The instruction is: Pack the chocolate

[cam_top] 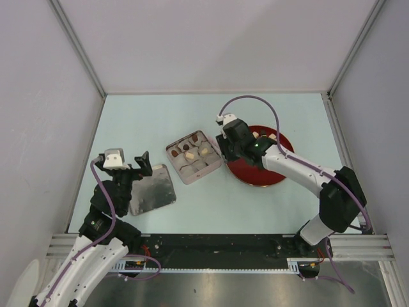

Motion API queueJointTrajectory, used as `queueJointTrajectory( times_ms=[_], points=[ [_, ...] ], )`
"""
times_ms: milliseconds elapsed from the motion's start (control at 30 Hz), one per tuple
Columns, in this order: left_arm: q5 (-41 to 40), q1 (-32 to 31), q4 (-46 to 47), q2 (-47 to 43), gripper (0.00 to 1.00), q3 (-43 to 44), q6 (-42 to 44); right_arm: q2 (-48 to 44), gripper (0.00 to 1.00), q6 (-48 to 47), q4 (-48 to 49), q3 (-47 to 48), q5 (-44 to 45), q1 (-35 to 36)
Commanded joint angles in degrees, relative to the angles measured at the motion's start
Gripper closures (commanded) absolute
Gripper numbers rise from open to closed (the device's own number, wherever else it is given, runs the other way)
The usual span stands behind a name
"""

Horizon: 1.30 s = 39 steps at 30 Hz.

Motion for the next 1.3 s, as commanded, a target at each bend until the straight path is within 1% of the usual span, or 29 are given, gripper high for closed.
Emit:
queueJointTrajectory(
  times_ms=[0, 233, 367, 500, 700, 1067, 1267],
  points=[
    [0.6, 0.5, 2.2, -0.1, 0.0, -0.3, 1.4, -5.2, 0.55, 2.9, -4.3, -1.1, 3.5, -3.9],
    [1.1, 0.5, 2.5, -0.4, 0.0, -0.5, 1.2, -9.0, 0.55, 7.9, -9.0, -5.9, 4.3, -10.6],
    [1.2, 0.5, 2.6, -0.8, 0.0, -0.6, 1.2, -11.2, 0.55, 10.3, -9.8, -9.3, 3.8, -14.4],
    [1.8, 0.5, 2.9, -0.8, 0.0, -0.9, 1.3, -12.7, 0.56, 11.3, -10.1, -12.1, 2.7, -20.0],
    [1.9, 0.5, 2.9, -1.2, 0.0, -0.9, 1.4, -12.9, 0.56, 11.9, -11.0, -13.6, 2.7, -24.8],
    [2.0, 0.5, 3.0, -1.4, 0.0, -1.0, 1.5, -11.2, 0.55, 6.7, -9.1, -13.7, 0.5, -31.3],
    [2.0, 0.5, 3.0, -1.4, 0.0, -1.1, 1.6, -9.7, 0.55, 3.4, -6.9, -13.7, -4.5, -34.1]
  ],
)
